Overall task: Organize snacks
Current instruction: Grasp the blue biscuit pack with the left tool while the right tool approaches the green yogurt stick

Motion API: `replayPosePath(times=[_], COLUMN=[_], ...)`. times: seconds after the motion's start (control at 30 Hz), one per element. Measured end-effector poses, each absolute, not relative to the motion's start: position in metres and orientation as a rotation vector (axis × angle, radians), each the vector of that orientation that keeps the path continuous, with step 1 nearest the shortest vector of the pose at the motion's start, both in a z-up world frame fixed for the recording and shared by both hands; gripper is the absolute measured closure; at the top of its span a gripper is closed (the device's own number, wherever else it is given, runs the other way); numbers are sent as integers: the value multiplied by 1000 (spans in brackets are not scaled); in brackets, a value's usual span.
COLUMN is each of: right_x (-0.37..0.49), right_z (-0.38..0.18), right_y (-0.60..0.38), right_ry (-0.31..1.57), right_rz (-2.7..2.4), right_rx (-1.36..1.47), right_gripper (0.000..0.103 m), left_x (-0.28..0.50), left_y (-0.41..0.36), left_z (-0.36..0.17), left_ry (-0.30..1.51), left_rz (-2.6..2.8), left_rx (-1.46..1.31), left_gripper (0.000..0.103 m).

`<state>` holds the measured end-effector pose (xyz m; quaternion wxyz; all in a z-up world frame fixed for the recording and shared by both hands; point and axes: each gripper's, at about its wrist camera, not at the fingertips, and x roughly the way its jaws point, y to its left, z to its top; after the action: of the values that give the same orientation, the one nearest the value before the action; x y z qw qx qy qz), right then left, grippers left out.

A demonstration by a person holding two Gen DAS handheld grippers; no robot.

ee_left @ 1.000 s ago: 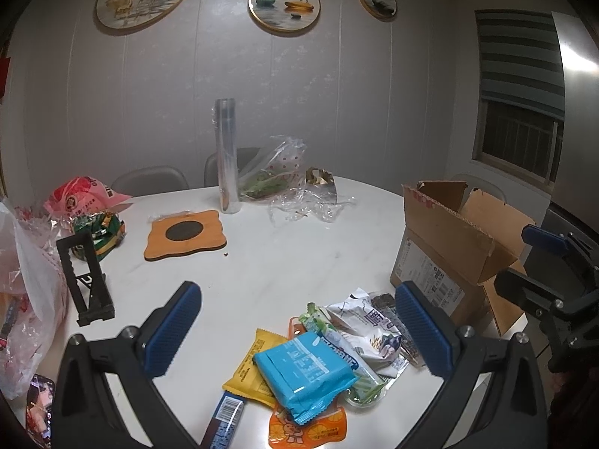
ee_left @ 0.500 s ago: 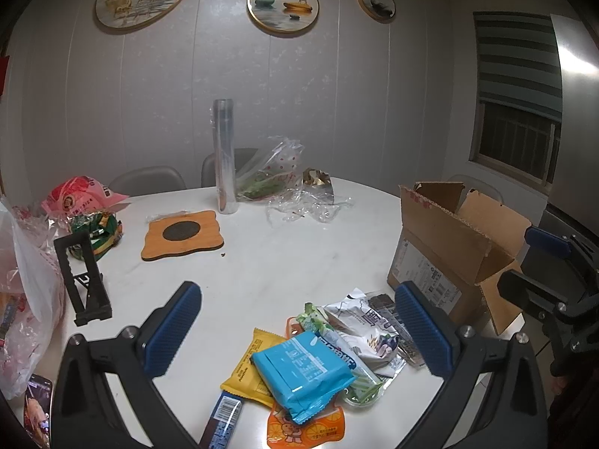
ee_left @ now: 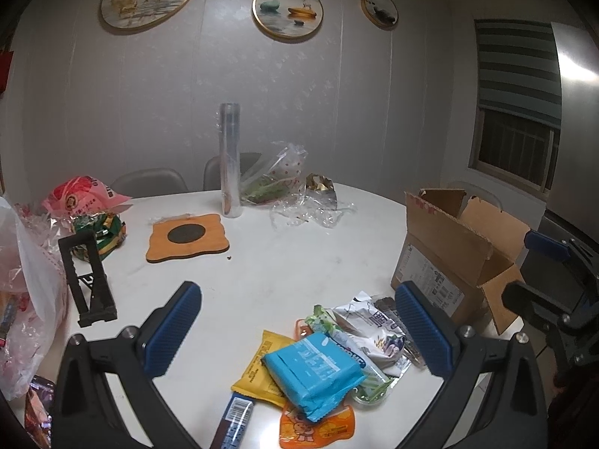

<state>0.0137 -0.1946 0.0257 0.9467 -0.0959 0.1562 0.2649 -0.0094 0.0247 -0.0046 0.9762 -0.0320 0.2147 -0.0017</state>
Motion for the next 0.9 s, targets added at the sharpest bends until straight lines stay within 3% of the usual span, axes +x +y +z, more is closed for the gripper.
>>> replayPosePath(times=[0.3, 0.6, 0.9], right_x=[7, 12, 37], right_z=[36, 7, -43], right_y=[-162, -111, -74], right_ry=[337, 433, 606], right_rz=[632, 733, 770], right_rx=[-207, -247, -244], right_gripper=[0, 0, 16], left_x=[-17, -20, -12], left_y=[55, 101, 130], left_z=[-6, -25, -63], left_ry=[415, 448, 532], left_rz=[-4, 34, 20], left_rx=[-94, -138, -147], left_gripper=[1, 1, 1])
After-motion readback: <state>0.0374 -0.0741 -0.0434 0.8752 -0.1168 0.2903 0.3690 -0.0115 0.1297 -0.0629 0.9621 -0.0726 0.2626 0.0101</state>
